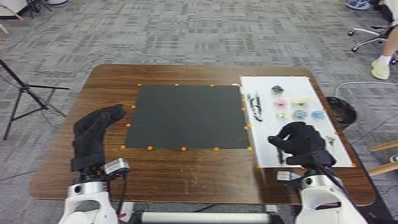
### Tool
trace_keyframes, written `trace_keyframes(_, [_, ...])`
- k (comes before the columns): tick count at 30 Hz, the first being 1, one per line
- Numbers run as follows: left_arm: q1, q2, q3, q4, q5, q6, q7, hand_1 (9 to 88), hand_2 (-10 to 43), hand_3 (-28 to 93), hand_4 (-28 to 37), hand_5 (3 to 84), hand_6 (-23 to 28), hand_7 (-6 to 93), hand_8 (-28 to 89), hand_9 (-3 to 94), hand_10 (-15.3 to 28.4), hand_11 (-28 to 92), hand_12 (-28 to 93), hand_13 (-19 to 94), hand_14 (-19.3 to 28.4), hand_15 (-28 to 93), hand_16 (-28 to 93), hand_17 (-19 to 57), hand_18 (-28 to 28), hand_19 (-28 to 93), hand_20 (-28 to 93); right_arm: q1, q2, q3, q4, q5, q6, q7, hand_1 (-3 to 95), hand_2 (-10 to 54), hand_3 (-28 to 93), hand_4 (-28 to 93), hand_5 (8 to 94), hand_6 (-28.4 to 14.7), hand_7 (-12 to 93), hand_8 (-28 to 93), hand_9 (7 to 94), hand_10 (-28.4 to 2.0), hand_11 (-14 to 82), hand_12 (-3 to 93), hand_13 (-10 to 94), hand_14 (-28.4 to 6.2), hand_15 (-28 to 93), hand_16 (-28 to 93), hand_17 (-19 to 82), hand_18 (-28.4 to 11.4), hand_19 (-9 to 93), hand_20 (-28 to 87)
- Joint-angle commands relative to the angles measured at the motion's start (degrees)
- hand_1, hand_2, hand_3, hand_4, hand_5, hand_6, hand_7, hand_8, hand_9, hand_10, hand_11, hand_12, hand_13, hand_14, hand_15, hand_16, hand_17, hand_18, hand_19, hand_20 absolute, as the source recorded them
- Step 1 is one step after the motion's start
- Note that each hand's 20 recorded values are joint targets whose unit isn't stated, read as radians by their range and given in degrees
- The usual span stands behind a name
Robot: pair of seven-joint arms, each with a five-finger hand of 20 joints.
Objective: Arrange flowers
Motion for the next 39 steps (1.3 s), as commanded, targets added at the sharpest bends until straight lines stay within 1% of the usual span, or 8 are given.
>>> trace_keyframes(1, [2.49, -0.45, 1.93, -0.82, -1.2, -0.31, -0.85, 28.7, -1.2, 68, -19.3, 59.5, 2.9, 19.6, -7, 56.6, 14.4, 25, 15, 46, 17.9, 28, 2, 13.6, 13.5, 24, 30, 5.34, 2.92, -0.71, 3.08, 0.13, -2.21, 1.07, 45.6, -9.5, 55, -13, 65.9, -2.4, 33, 17, 79.7, -11.7, 44.2, 39.4, 87, -3.9, 64, 39, 58, -17.0, 93, 61])
trace_keyframes(7, [2.47, -0.22, 1.97, -0.9, -1.06, -0.69, -0.92, 28.6, -1.2, 68, -19.4, 59.5, 2.9, 19.6, -7, 56.6, 14.5, 25, 15, 46, 17.9, 28, 2, 13.7, 13.5, 24, 30, 6.65, 3.28, -0.87, 5.25, -0.29, -8.47, 3.16, 46.5, -9.5, 54, -12, 65.8, -2.4, 32, 19, 79.7, -11.6, 44.0, 39.6, 87, -3.6, 64, 39, 58, -16.4, 93, 60])
trace_keyframes(24, [3.39, -0.45, 1.42, -1.52, -0.95, -1.38, -1.52, 28.6, -1.0, 67, -19.0, 58.9, 2.9, 19.4, -7, 56.3, 14.5, 25, 15, 46, 18.1, 28, 2, 13.7, 13.6, 24, 30, 7.85, 3.09, -1.84, 9.18, -1.42, -16.98, 7.28, 48.4, -9.5, 55, -12, 60.6, -3.3, 36, 19, 78.9, -11.9, 44.7, 41.1, 89, -3.0, 63, 39, 60, -15.7, 93, 59])
trace_keyframes(29, [3.49, -0.68, 1.28, -1.58, -0.85, -1.77, -1.68, 28.5, -1.1, 67, -18.8, 58.8, 2.9, 19.4, -7, 56.2, 14.4, 25, 15, 46, 18.1, 28, 2, 13.7, 13.5, 24, 30, 7.15, 1.9, -1.94, 8.07, 1.27, -20.76, 8.53, 57.4, -9.5, 47, -7, 57.6, -3.3, 37, 26, 78.4, -11.0, 36.7, 56.1, 89, -2.8, 62, 40, 60, -14.8, 93, 58])
trace_keyframes(30, [3.34, -0.73, 1.35, -1.5, -0.85, -1.7, -1.68, 28.5, -1.0, 67, -18.8, 58.8, 2.9, 19.4, -7, 56.2, 14.5, 25, 15, 46, 18.2, 28, 2, 13.7, 13.5, 24, 30, 6.93, 1.75, -2.03, 7.82, 1.76, -21.44, 8.62, 60.2, -9.5, 44, -4, 56.9, -3.4, 37, 27, 78.8, -10.6, 34.3, 58.7, 89, -2.6, 62, 41, 60, -14.6, 93, 58])
trace_keyframes(33, [3.38, -0.86, 1.25, -1.46, -0.83, -1.93, -1.81, 28.6, -1.1, 67, -18.9, 58.8, 3.0, 19.3, -7, 56.1, 14.5, 25, 15, 46, 18.2, 28, 2, 13.7, 13.6, 24, 30, 6.33, 1.41, -2.68, 7.72, 2.25, -22.14, 8.56, 86.9, -9.5, -20, 38, 55.5, -3.4, 38, 28, 80.1, -9.5, 27.8, 64.0, 89, -2.4, 61, 41, 60, -14.4, 93, 57])
trace_keyframes(35, [3.25, -0.94, 1.29, -1.42, -0.78, -2.06, -1.96, 28.6, -1.1, 67, -18.9, 58.7, 3.0, 19.3, -7, 56.1, 14.5, 25, 15, 46, 18.2, 28, 2, 13.7, 13.6, 24, 30, 6.26, 1.22, -3.02, 7.94, 3.45, -21.65, 8.94, 91.5, -9.5, -28, 45, 55.0, -3.4, 40, 28, 80.5, -9.5, 26.1, 65.2, 89, -2.4, 61, 41, 60, -14.1, 93, 56])
trace_keyframes(39, [3.44, -0.9, 1.26, -1.46, -0.83, -2.06, -2.03, 28.6, -1.0, 67, -19.0, 58.7, 3.0, 19.3, -7, 56.0, 14.7, 25, 15, 46, 18.1, 28, 2, 13.7, 13.6, 24, 30, 6.09, 0.96, -2.82, 8.42, 5.52, -18.17, 8.65, 91.6, -9.5, -25, 48, 61.8, -3.2, 36, 28, 84.3, -9.4, 22.7, 61.3, 90, -2.2, 59, 39, 61, -12.9, 93, 52])
